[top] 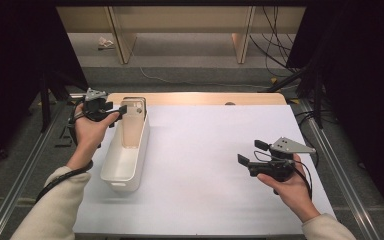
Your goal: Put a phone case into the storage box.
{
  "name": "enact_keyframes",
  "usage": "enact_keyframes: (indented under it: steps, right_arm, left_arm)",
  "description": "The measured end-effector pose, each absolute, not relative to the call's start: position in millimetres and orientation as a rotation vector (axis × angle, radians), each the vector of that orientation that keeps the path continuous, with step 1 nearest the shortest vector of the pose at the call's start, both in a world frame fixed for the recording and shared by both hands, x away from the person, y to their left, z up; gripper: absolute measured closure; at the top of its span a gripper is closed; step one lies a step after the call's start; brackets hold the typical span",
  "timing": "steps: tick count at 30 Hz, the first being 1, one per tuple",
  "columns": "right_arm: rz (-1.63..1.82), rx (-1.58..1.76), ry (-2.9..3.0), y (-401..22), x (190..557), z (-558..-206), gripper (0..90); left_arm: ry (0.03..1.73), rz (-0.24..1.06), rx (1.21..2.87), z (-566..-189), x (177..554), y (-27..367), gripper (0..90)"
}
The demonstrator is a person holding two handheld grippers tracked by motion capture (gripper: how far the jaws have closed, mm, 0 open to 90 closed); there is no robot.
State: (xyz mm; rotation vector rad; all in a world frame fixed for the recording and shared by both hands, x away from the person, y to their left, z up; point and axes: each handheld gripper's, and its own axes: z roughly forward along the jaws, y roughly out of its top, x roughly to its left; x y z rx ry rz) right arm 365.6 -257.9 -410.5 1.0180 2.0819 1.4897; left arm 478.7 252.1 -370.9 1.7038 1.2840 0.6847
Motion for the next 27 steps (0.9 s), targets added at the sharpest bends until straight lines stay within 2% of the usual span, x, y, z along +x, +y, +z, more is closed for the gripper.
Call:
enact_keyframes:
  steps: [7,15,27]
  right_arm:
    - [1.488,1.027,2.077,-259.8,366.5,-410.8,16.2]
    - [1.489,1.032,2.079,-259.9,366.9,-411.5,16.2]
    - [1.482,1.026,2.086,-260.6,367.5,-412.8,16.2]
  left_arm:
    - [1.240,0.650,1.711,-368.6,448.2,246.9,16.7]
    - [1.141,0.575,1.747,-386.1,408.9,235.1,3.6]
    - [1.024,0.558,1.763,-405.9,354.8,209.5,3.2]
